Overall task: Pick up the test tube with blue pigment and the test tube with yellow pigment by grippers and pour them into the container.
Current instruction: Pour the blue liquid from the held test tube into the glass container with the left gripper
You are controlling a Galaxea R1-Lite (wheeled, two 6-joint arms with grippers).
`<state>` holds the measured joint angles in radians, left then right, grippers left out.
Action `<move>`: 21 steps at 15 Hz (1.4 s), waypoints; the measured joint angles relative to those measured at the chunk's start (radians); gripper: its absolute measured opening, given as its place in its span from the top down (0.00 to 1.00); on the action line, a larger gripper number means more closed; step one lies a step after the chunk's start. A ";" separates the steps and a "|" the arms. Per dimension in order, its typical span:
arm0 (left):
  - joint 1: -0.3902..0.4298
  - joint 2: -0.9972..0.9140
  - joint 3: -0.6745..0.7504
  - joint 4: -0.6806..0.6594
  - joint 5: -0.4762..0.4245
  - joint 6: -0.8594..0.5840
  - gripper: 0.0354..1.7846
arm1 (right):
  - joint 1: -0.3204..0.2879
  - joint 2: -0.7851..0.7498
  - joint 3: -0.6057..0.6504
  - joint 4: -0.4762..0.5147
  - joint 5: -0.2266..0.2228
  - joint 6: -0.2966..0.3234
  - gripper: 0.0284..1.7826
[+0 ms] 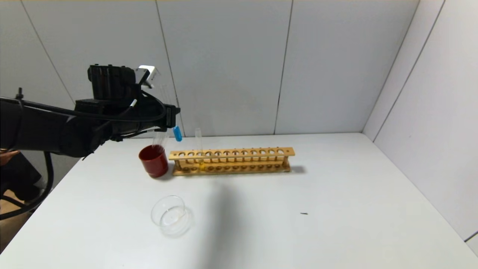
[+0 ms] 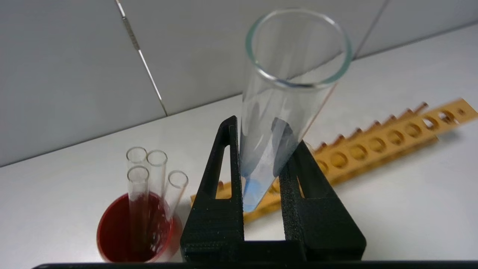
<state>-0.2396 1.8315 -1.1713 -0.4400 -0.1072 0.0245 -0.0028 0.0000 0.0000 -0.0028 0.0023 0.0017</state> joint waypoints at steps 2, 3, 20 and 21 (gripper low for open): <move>0.006 -0.087 0.067 0.046 0.000 0.071 0.83 | 0.000 0.000 0.000 0.000 0.000 0.000 0.02; 0.010 -0.141 0.114 0.067 0.000 0.119 0.83 | -0.001 0.000 0.000 0.000 0.000 0.000 0.02; 0.315 -0.373 0.591 0.087 -0.388 1.285 0.83 | 0.000 0.000 0.000 0.000 0.000 0.000 0.02; 0.316 -0.350 0.586 0.082 -0.387 1.350 0.83 | 0.000 0.000 0.000 0.000 0.000 0.000 0.02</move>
<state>0.0764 1.4813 -0.5853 -0.3583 -0.4945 1.3749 -0.0032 0.0000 0.0000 -0.0028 0.0028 0.0017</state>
